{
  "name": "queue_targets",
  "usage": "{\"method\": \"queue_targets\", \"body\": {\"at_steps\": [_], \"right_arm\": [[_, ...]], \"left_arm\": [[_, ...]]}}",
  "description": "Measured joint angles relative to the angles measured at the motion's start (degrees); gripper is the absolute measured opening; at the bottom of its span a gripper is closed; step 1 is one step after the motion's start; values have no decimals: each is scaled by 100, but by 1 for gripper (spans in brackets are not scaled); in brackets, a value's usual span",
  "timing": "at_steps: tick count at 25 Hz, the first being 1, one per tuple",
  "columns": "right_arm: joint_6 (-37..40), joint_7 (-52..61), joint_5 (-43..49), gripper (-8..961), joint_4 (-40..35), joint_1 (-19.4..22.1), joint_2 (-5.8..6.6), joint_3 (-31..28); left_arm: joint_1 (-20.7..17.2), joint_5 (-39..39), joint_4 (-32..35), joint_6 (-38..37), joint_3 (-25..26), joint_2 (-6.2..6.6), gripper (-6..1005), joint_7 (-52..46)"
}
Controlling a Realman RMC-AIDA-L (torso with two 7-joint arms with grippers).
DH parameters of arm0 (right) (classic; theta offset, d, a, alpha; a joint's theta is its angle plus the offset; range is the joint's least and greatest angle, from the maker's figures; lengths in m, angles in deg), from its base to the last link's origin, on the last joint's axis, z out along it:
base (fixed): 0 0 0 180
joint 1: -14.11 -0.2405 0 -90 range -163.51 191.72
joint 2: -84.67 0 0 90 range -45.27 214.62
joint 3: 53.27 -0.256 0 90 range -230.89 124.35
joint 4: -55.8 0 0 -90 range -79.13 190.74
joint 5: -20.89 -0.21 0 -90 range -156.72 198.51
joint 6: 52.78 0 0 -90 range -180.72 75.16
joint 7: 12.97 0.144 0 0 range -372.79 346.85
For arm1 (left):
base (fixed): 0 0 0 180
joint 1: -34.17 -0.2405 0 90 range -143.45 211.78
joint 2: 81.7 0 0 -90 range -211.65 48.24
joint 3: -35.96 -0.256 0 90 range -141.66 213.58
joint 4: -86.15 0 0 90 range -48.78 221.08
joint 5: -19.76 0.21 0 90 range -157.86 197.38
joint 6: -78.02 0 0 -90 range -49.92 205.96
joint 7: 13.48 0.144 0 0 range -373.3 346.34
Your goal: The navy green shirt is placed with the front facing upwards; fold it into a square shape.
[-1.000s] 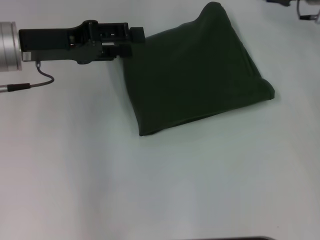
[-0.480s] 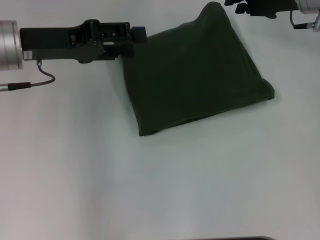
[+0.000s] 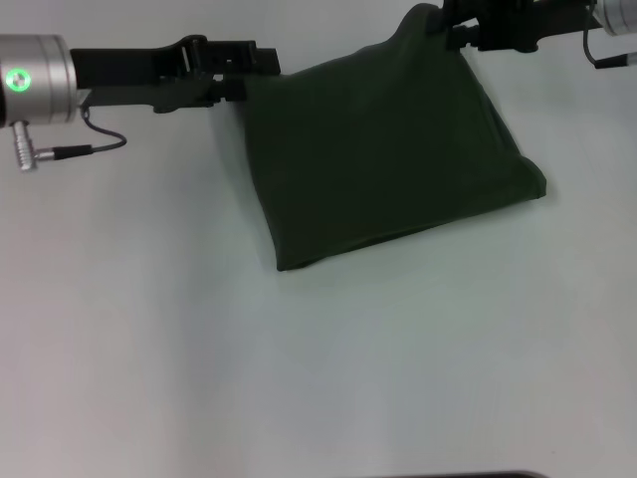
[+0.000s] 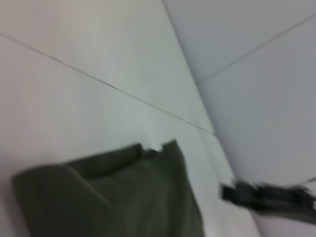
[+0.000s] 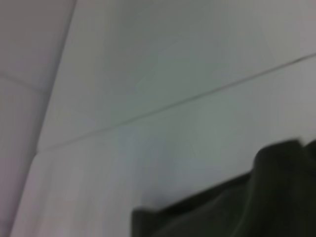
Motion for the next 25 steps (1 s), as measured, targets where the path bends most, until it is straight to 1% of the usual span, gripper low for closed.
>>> {"method": "queue_targets", "body": {"at_steps": [1,3,7,11,13,16,18,19,25], "right_arm": [[222,-1,0,404,-69,22,9,-1],[563,-4,1,404,-176,73,17,-10],[972,-104,-5,405,-210,201,27,-27],[1031,-165,-6,407,-210,256,9,-30],[1039,-192,-7,407,-212,276,7,-31],[1042,-206,-7,408,-208,288,14,-31],[1042,-213,-7,407,-195,302,16,-31],[1042,-215,-7,407,-192,310,15,-31],[1031,-216,-5,406,-180,356,28,-49]], "left_arm": [[10,14,7,51,-9,0,698,1],[76,85,48,418,-132,1,699,9],[182,214,97,1141,-569,8,701,12],[427,505,403,1596,-732,-3,703,-12],[427,505,403,1596,-732,-3,704,-12],[811,939,899,2141,-783,-7,706,-140],[824,960,915,2175,-785,-8,712,-148],[879,1071,982,2389,-784,-13,717,-190],[1048,1283,1197,2713,-809,-24,741,-221]]}}
